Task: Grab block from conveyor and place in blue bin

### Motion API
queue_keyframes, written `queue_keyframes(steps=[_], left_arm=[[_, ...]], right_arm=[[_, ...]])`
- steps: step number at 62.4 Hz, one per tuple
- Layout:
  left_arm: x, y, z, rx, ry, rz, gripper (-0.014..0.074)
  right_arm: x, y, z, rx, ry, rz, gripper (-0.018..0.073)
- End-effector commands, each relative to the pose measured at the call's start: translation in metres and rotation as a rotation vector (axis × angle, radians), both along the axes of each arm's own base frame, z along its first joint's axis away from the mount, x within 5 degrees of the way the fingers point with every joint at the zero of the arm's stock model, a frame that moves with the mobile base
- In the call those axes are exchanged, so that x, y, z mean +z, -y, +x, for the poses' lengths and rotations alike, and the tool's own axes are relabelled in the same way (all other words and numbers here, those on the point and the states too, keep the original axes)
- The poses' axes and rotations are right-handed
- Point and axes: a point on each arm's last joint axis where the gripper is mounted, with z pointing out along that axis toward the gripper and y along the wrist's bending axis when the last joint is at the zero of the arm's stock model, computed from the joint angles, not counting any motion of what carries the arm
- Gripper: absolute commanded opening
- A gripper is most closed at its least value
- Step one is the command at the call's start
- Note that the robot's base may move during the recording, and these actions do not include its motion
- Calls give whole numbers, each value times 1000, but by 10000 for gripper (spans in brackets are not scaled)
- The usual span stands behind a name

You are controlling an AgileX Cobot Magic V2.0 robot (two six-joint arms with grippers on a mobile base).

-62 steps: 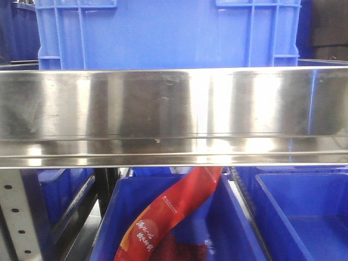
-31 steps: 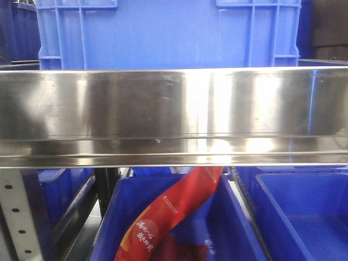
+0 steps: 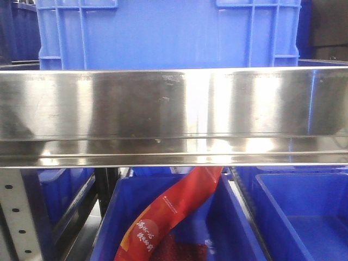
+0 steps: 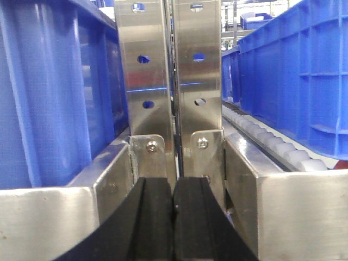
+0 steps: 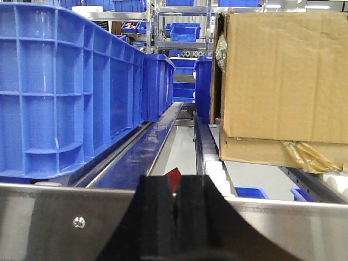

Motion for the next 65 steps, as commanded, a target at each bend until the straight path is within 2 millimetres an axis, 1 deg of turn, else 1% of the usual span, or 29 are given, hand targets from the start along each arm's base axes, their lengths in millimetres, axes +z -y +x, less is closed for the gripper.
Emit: queue_keyframes(steps=[1, 5, 65], left_arm=[[2, 0, -1, -6, 25, -79, -111], [3, 0, -1, -10, 35, -130, -111], [4, 0, -1, -11, 46, -127, -111]], right_arm=[[3, 0, -1, -6, 29, 1, -162], [3, 0, -1, -6, 29, 1, -162], [3, 0, -1, -6, 29, 1, -162]])
